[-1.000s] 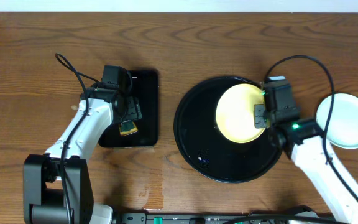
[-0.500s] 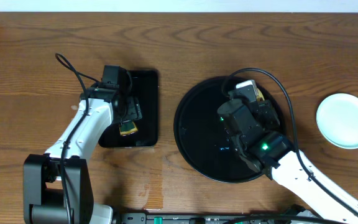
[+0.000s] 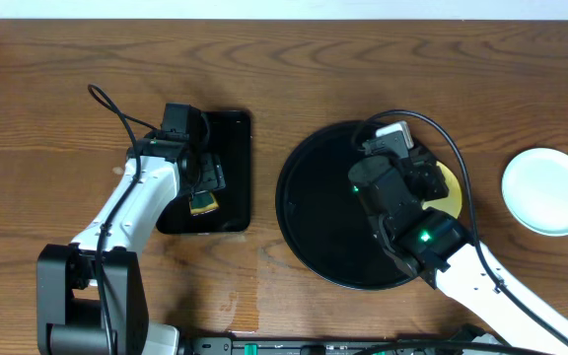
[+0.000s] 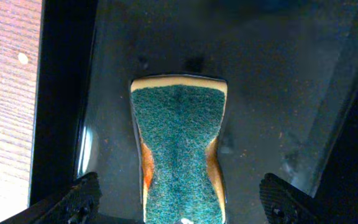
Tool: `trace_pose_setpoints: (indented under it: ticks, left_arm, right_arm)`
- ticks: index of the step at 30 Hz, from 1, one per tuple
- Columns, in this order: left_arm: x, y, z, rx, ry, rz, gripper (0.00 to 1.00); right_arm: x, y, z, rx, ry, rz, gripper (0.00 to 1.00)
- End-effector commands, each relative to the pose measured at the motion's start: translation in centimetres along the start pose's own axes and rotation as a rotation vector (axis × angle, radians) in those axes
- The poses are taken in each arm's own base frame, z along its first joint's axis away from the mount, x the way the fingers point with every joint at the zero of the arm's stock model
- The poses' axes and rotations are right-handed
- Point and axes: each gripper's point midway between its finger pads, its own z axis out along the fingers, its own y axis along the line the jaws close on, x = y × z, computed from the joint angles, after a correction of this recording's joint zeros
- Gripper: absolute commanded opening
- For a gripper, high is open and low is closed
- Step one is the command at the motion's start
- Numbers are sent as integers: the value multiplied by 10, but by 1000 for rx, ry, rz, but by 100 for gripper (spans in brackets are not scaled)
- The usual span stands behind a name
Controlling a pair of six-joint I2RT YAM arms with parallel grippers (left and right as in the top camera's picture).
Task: Clean dirty plates on tray and stack at the side
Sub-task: 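Tilt and lift the yellow plate, carrying it right with the right gripper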
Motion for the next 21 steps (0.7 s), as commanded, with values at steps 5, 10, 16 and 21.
trace_pose_setpoints:
  ticks: [5, 10, 16, 21]
  left_arm:
    - [3, 2, 4, -8, 15, 5, 83]
    - [3, 2, 4, -8, 15, 5, 83]
    - [3, 2, 4, -8, 15, 5, 83]
    - [3, 2, 4, -8, 15, 5, 83]
  right_arm:
    - [50, 13, 30, -297, 280, 434, 16]
    - [81, -3, 49, -551, 447, 747, 44]
    - [135, -21, 61, -506, 647, 879, 50]
    - [156, 7, 68, -594, 754, 819, 51]
